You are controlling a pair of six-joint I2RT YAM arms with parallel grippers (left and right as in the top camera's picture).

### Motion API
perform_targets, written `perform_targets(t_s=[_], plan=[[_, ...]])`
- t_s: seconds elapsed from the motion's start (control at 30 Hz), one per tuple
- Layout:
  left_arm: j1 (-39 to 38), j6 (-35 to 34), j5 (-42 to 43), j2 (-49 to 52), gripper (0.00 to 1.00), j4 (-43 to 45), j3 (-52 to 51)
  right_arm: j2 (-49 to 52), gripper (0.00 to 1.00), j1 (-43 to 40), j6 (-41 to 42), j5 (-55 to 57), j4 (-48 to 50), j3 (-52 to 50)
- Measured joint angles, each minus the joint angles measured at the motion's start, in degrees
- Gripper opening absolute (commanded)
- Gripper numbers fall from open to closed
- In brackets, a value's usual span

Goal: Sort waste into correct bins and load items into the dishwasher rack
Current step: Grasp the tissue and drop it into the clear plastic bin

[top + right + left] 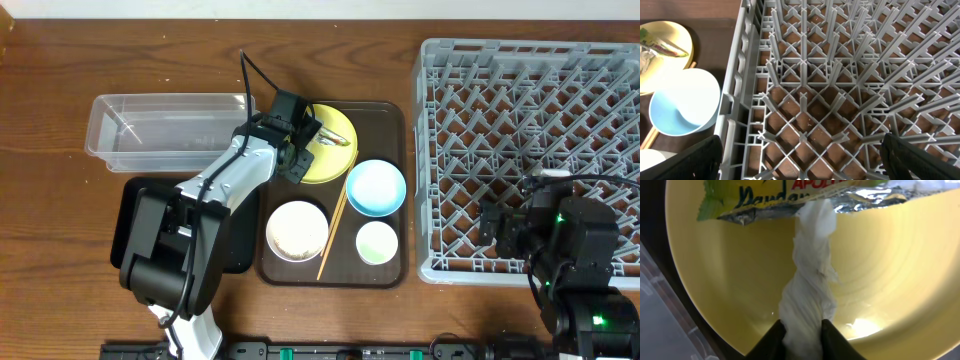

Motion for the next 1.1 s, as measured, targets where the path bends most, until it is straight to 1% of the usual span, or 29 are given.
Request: perform_targets(t_s=[0.07, 0.27, 0.47, 0.57, 0.7, 0.93, 0.97, 1.0, 1.03, 1.1], plan=[[0.0, -0.1, 0.0, 0.0, 0.14, 0.0, 0.0, 0.0, 0.99, 0.0, 0.0, 0.0, 0.0, 0.0], [0.0, -1.6, 0.0, -2.9, 0.13, -1.3, 0.0, 0.0, 0.99, 0.0, 0.0, 0.0, 0.0, 0.0], [0.2, -4.2, -0.1, -13.6, 0.13, -1.7, 0.0, 0.0, 0.99, 0.0, 0.0, 0.0, 0.0, 0.0], [1.3, -5.4, -1.6, -18.7, 0.13, -1.4, 0.0, 0.0, 0.99, 0.0, 0.0, 0.0, 0.0, 0.0], [5.0, -6.1, -4.5, -22.3, 0.13, 0.0, 0.0, 0.0, 0.99, 0.0, 0.0, 0.0, 0.0, 0.0], [14.1, -7.3, -6.7, -20.9, 0.13, 0.3, 0.0, 0.0, 0.99, 0.0, 0.0, 0.0, 0.0, 0.0], [15.3, -7.5, -6.9, -20.3, 0.24, 0.3, 0.0, 0.0, 0.99, 0.0, 0.0, 0.0, 0.0, 0.0], [16.4, -7.6, -7.1, -19.7, 0.4, 0.3, 0.0, 0.0, 0.99, 0.0, 0.0, 0.0, 0.0, 0.0], [17.3, -8.0, -7.3, -19.1, 0.48, 0.2, 0.0, 0.0, 0.99, 0.0, 0.0, 0.0, 0.0, 0.0], [18.7, -9.3, -7.3, -18.1, 0.49, 0.2, 0.0, 0.0, 0.99, 0.0, 0.0, 0.0, 0.0, 0.0]])
